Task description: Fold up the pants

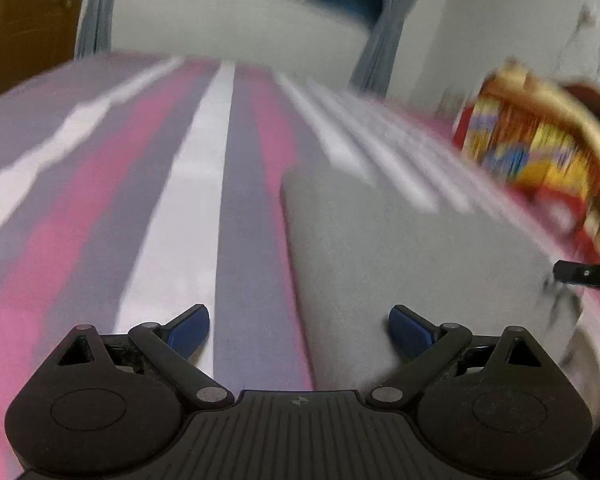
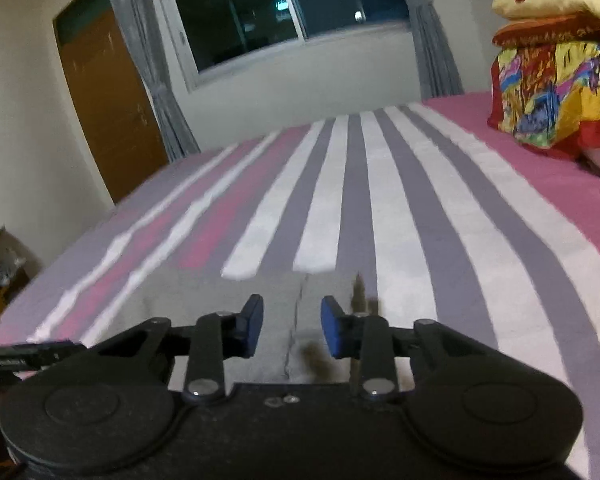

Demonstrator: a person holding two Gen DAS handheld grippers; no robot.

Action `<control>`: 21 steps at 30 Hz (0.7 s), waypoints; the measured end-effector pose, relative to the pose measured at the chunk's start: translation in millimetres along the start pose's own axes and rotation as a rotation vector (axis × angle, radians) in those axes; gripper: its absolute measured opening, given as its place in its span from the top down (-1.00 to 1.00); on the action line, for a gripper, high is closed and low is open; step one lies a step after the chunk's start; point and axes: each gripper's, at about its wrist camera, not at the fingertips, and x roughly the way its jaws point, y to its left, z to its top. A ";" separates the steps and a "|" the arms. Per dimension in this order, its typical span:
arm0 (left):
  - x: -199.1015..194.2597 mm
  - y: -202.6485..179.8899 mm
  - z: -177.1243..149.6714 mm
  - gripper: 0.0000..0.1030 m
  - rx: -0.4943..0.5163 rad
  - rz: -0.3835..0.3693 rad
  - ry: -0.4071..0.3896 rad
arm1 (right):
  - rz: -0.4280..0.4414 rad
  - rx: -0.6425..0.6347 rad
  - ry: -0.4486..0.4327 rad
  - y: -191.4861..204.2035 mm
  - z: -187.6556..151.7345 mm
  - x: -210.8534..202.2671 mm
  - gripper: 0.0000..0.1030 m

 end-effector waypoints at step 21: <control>-6.1 -2.4 -4.6 -0.86 0.018 -0.017 0.017 | 0.163 0.327 0.125 -66.4 -33.0 1.6 -0.59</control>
